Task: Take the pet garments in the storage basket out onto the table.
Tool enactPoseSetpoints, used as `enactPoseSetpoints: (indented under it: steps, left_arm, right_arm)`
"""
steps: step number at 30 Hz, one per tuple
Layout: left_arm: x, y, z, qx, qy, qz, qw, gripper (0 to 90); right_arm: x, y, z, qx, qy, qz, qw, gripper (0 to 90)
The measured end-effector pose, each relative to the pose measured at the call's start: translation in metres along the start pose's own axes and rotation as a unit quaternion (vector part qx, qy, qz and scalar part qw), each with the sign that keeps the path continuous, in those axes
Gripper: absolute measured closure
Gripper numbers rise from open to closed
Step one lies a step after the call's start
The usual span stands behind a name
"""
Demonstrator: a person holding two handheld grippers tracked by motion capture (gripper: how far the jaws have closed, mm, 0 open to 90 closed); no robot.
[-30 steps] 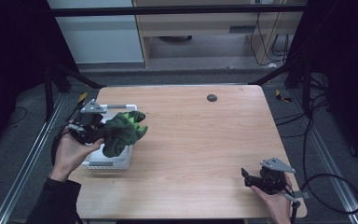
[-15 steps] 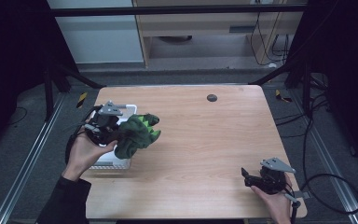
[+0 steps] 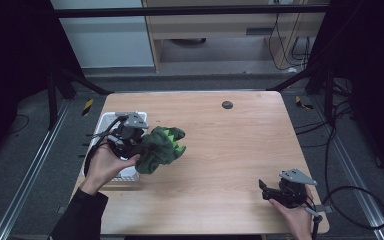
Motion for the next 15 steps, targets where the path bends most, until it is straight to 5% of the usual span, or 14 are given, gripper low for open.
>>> enactPoseSetpoints:
  steps: [15]
  left_arm:
    - [-0.013,-0.017,-0.021,0.024,-0.029,0.005,0.9993,76.9]
  right_arm:
    - [0.0,-0.001,0.0,0.0,0.001,0.0,1.0,10.9]
Point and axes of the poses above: each handheld gripper's, and its own axes: y roughly backward along the jaws, x roughly out of its underside, z roughly to its left, the point moved 8 cm from there along -y, roughly forward along the jaws, and after that the axes turned 1 degree about -x, right-handed, at the moved point
